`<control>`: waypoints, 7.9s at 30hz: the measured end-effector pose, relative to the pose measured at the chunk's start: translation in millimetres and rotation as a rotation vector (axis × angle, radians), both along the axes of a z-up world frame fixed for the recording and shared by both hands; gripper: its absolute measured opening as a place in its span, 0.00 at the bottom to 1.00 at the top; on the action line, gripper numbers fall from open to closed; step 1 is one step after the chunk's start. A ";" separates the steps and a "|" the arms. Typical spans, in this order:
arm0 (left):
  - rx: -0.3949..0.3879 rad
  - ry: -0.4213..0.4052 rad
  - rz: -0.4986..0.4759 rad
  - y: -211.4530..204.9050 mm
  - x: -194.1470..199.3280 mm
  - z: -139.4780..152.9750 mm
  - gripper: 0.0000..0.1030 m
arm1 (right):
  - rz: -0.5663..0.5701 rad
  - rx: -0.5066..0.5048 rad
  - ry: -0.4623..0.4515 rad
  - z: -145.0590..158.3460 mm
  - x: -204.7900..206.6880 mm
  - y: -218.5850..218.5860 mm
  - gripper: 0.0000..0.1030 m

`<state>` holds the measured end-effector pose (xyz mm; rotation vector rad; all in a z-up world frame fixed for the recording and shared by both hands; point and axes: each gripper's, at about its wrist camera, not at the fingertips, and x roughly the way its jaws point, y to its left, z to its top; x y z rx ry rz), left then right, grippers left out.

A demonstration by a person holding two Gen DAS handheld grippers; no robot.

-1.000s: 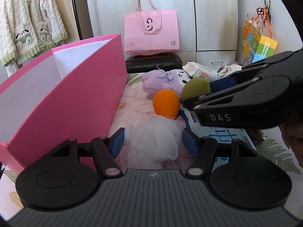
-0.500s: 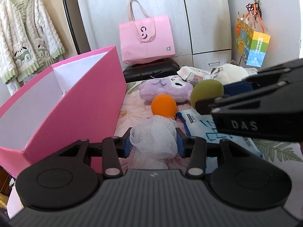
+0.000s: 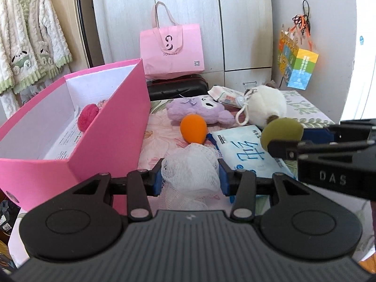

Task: Organize soft objects
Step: 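Grasp the white mesh puff with the left tool while the right tool grasps the green ball, then carry the mesh puff and green ball over the pink shoebox, then open both tools to drop the mesh puff and green ball into the shoebox, then move both tools back toward the blue wipes pack, then grasp the blue wipes pack with the left tool while the right tool closes in on it, then lift the blue wipes pack with both tools and carry it over the shoebox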

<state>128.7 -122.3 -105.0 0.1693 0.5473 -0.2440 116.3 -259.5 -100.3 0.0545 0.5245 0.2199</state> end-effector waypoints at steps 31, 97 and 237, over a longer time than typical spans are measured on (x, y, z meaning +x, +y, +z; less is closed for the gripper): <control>-0.034 0.225 -0.190 90.1 -45.7 48.0 0.43 | -0.038 -0.044 0.154 19.5 -95.3 18.8 0.39; 0.130 0.167 0.102 151.8 232.4 73.1 0.52 | 0.659 -0.460 0.263 46.1 213.6 220.3 0.41; -0.103 0.374 -0.420 -6.7 12.0 1.2 0.44 | 0.058 0.001 -0.001 -33.6 -41.5 37.1 0.65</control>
